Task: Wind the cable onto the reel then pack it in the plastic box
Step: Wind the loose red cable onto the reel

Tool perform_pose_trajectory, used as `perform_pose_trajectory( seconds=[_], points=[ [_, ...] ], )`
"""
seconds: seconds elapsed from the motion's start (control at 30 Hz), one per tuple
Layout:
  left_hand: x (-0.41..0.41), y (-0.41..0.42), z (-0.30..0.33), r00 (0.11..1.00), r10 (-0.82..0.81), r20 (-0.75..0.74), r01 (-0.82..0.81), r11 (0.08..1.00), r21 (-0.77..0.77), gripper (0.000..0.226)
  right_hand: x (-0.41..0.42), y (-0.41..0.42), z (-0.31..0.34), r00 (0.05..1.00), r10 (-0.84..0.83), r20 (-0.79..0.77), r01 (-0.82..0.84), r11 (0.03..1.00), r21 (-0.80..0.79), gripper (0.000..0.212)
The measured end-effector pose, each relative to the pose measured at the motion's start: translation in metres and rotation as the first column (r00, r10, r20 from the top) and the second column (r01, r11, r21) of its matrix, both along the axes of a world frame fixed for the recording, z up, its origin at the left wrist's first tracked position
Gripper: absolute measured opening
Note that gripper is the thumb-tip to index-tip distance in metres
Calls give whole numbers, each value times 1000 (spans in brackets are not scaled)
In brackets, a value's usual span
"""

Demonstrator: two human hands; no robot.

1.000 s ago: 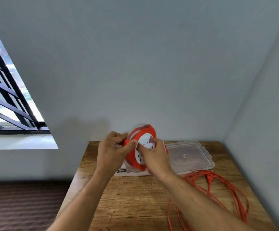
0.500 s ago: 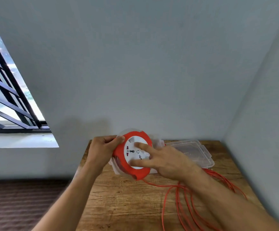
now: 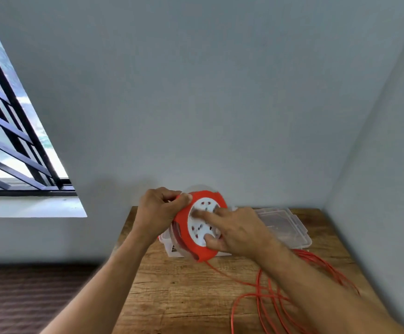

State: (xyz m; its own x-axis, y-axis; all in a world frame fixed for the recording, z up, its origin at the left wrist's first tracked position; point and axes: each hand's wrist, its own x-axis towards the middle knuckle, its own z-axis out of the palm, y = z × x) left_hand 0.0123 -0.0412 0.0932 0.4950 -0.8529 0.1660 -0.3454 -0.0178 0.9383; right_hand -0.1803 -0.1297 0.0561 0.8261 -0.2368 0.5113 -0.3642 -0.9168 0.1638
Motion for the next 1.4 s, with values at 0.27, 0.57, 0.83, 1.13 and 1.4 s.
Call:
perform_pose_trajectory(
  seconds=[0.27, 0.57, 0.83, 1.13, 1.4],
  points=[
    [-22, 1, -14, 966, 245, 84, -225, 954, -196, 17, 42, 36, 20, 708, -685, 172, -188, 51, 981, 42],
    [-1, -3, -5, 964, 208, -168, -236, 956, -173, 21, 0, -1, 25, 994, -109, 32, 102, 979, 175, 51],
    [11, -2, 22, 977, -99, -190, 114, 991, 69, 22, -20, -35, 36, 869, 276, -411, -359, 923, -141, 59],
    [8, -11, 27, 992, -124, 12, 121, 980, 156, 15, -1, -25, 31, 865, 268, -424, -360, 920, -155, 62],
    [7, -13, 23, 999, 25, -48, -27, 999, -41, 23, 9, -13, 30, 995, -70, -65, 66, 995, -72, 53]
  ],
)
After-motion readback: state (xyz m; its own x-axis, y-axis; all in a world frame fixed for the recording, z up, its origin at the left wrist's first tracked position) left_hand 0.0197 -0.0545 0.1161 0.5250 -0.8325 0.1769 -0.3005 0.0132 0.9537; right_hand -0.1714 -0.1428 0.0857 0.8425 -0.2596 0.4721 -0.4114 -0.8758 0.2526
